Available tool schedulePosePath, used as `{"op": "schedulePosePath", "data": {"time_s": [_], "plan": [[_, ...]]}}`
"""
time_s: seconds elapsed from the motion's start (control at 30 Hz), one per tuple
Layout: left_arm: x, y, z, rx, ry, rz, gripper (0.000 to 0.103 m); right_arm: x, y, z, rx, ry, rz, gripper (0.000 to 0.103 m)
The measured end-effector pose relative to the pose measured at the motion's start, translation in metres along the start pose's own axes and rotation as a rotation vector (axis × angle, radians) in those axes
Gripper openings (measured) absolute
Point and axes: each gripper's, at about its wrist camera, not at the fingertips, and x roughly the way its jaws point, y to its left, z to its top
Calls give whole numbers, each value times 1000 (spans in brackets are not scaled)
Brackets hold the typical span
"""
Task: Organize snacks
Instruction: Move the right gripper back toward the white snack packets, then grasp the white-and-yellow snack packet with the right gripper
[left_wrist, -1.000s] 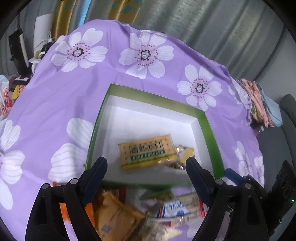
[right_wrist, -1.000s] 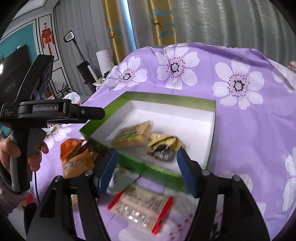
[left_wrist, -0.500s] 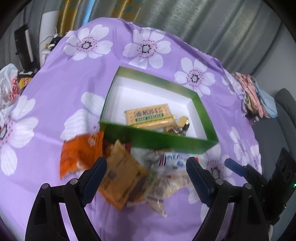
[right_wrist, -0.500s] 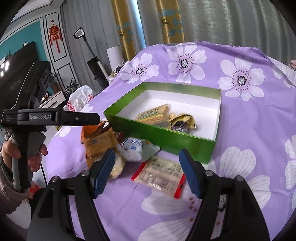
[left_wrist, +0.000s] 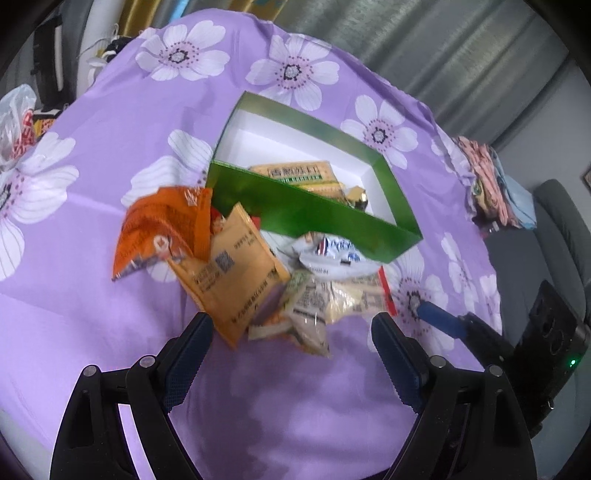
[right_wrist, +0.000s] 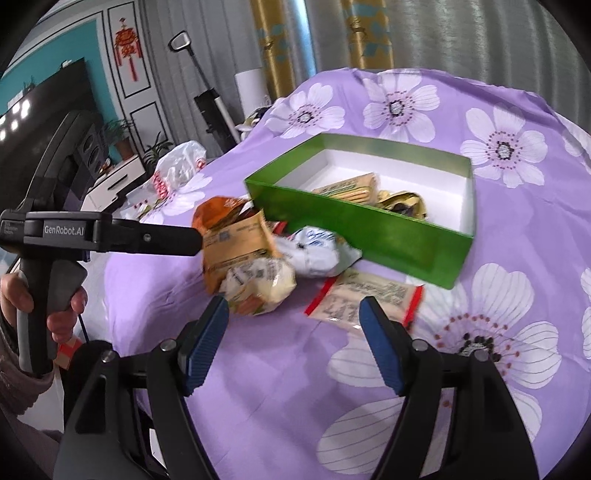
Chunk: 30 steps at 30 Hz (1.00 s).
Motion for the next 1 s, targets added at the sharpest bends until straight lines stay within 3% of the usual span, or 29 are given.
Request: {"op": "schedulePosePath", "data": {"time_s": [0.53, 1.0], "plan": [[27, -17, -12, 152, 28, -43, 87, 48, 15, -9, 26, 58, 83, 81], [47, -17, -2, 198, 70, -66, 87, 79, 14, 0, 58, 58, 134, 85]]}}
